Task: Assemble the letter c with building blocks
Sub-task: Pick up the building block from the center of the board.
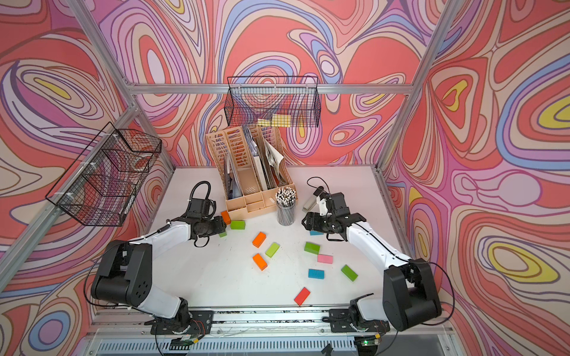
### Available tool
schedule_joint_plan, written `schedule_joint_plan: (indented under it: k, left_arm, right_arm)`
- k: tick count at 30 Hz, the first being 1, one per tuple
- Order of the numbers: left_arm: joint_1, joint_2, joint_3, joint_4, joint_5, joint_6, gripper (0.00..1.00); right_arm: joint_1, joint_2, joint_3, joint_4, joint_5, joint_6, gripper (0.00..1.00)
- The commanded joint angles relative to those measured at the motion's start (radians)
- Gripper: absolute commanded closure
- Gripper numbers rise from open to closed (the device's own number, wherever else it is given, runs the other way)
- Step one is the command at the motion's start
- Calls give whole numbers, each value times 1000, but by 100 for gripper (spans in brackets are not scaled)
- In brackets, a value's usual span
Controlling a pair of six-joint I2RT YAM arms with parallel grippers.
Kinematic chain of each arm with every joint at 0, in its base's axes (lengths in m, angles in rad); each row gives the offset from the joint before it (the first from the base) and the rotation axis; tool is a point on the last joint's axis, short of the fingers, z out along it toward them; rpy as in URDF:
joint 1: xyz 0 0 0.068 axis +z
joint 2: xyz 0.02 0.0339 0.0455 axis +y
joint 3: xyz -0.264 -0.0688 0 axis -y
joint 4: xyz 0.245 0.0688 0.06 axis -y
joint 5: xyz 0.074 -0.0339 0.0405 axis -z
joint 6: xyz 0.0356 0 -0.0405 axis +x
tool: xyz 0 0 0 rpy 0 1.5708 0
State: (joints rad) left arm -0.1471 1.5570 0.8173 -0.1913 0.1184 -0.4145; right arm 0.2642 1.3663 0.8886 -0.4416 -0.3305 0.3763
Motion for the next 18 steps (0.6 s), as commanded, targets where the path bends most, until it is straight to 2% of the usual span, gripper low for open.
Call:
schedule_joint_plan:
  k: [1,15,18]
  left_arm:
    - [0,29,33,-32,-19,11,49]
    - [0,134,112,-132,-23,8,57]
    - [0,152,125,-153,-10,12,64]
  right_arm:
    - [6,-4,1,12,-5,7,25]
    - [6,13,-2,24,-24,-6,24]
    - [6,22,4,26,-27,-13,25]
